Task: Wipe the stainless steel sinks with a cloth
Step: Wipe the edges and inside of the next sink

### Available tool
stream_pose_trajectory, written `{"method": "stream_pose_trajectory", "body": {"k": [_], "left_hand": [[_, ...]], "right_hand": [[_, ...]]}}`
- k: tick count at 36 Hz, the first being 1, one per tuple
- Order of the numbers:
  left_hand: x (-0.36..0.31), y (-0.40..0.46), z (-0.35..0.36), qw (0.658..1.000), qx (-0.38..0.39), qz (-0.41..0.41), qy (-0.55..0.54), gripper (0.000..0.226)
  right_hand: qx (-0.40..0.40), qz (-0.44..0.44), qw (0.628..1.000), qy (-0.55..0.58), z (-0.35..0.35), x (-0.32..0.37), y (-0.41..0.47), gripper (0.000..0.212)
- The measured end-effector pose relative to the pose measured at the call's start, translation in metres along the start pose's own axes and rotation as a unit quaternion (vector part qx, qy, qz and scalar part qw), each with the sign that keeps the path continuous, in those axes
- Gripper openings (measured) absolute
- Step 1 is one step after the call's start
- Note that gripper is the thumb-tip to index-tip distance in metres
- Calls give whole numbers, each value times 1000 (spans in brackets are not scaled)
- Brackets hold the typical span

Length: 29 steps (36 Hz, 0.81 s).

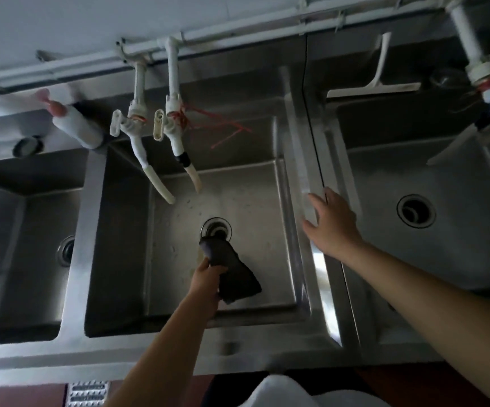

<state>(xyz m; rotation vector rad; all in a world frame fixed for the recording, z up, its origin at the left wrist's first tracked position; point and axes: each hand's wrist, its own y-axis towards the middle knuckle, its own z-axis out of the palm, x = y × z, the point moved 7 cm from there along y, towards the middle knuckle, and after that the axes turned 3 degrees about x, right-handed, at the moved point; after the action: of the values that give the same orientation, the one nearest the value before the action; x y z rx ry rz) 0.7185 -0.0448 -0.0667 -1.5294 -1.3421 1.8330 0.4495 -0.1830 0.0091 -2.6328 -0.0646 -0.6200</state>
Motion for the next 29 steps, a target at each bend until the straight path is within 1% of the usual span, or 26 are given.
{"method": "stream_pose_trajectory", "body": {"k": [3,6,8,10,12,13,14,15,17,18,20,21,22,23,24,26,29], "left_hand": [[-4,38,-7,998,-19,-20,-52,58],[-15,83,-13,996,-84,-15,-17,65],[-27,114,-14,990,-137,2,14,61],[-45,144,-13,981,-185,35,37,57],[-71,167,-11,971,-213,94,59,53],[-85,179,-11,963,-221,128,89,52],[-97,193,-11,952,-222,159,141,50],[-106,207,-11,936,-216,178,216,48],[-114,239,-5,893,-176,176,374,49],[-113,254,3,880,-134,171,424,55],[-105,273,26,856,-18,161,491,62],[-98,280,34,835,15,157,527,64],[-92,284,39,813,15,151,562,67],[-87,288,41,801,-11,143,581,72],[-82,289,42,798,-46,133,585,76],[-69,293,46,808,-92,106,572,77],[-57,306,57,826,-122,68,547,71]], "right_hand": [[15,13,997,-70,0,11,26,69],[15,16,989,-148,3,20,61,73],[-3,-1,982,-190,5,22,85,74],[-13,-9,976,-219,10,20,108,76],[-15,-11,972,-234,18,16,127,77],[-24,-11,971,-238,21,14,134,78],[-41,-13,969,-242,23,13,138,78],[-60,-16,968,-243,24,11,141,78],[-93,-19,969,-229,24,9,143,79],[-102,-19,970,-220,23,8,143,79],[-105,-20,969,-223,23,8,144,79],[-106,-19,969,-224,23,9,144,79],[-109,-17,969,-222,22,10,144,79],[-113,-17,969,-220,21,10,144,79],[-117,-19,968,-220,20,11,143,79],[-126,-23,968,-218,18,12,142,77],[-136,-29,965,-224,19,10,142,77]]}}
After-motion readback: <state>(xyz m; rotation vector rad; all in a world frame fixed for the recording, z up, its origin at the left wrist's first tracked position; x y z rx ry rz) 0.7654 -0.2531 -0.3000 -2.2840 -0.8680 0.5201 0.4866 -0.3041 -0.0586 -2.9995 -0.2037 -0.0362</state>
